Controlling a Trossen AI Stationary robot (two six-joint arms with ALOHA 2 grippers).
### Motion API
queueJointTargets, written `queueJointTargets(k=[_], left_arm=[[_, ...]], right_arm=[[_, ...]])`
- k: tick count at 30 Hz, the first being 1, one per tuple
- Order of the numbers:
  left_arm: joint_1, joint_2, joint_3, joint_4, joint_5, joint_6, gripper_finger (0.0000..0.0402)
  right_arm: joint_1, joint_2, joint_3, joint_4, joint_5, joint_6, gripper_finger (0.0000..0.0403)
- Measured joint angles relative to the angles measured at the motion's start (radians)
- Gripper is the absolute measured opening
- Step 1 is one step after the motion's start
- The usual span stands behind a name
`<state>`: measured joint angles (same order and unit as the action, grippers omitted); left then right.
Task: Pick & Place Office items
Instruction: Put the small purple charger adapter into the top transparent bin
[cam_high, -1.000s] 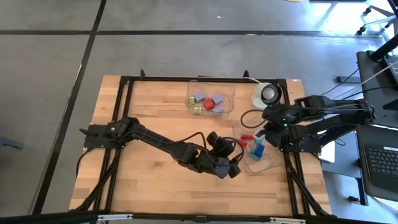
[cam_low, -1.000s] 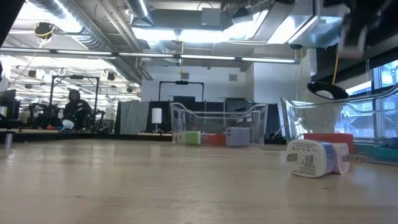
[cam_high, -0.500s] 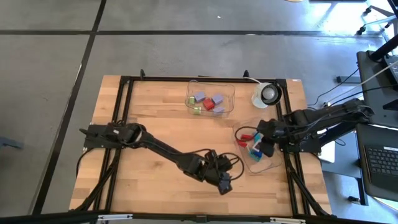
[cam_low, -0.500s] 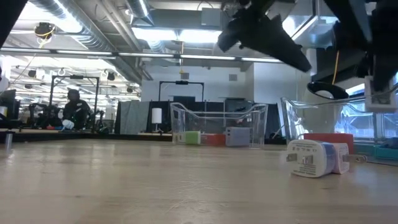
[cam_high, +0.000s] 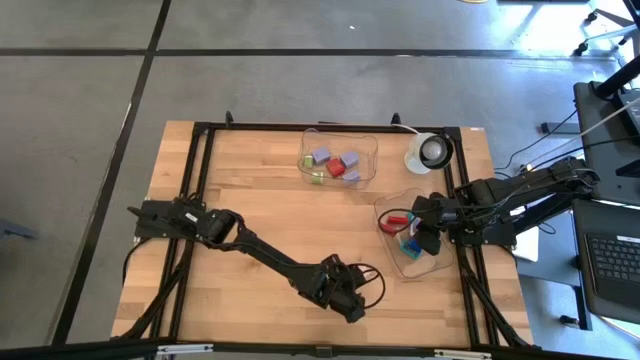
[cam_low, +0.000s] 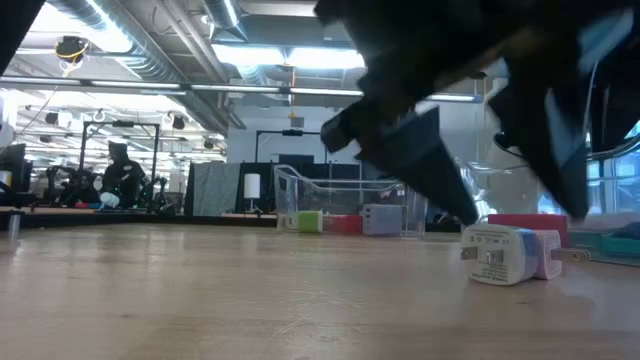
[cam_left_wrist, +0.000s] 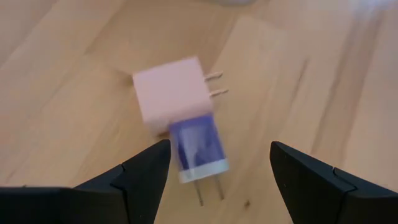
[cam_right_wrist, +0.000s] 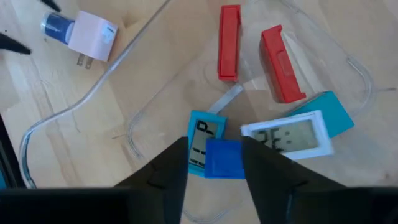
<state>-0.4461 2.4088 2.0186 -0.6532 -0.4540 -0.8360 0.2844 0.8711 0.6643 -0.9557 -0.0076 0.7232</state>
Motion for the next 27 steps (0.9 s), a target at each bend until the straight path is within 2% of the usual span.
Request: queueJointTargets(k=[8, 15, 19, 25, 27], left_arm=[[0.005, 0.039, 0.0, -0.005, 0.008, -0.033, 0.0271], [0.013, 0.054, 0.0, -0.004, 0.004, -0.052, 0.026], [0.017, 0.054, 0.0, -0.021, 0.002, -0.049, 0.0224], [0.018, 0.054, 0.0, -0.025, 0.008, -0.07, 0.0133], [0.018, 0.051, 0.0, -0.026, 0.001, -0.092, 0.0132]], right_arm=[[0.0, 0.0, 0.0, 0.004, 0.0, -0.006, 0.0221], [0.0, 0.001, 0.0, 0.007, 0.0, -0.006, 0.0248], [0.0, 0.001, 0.0, 0.007, -0.005, -0.006, 0.0247], [0.0, 0.001, 0.0, 0.007, -0.01, -0.006, 0.0239], [0.0, 0.001, 0.0, 0.007, -0.012, -0.006, 0.0237]])
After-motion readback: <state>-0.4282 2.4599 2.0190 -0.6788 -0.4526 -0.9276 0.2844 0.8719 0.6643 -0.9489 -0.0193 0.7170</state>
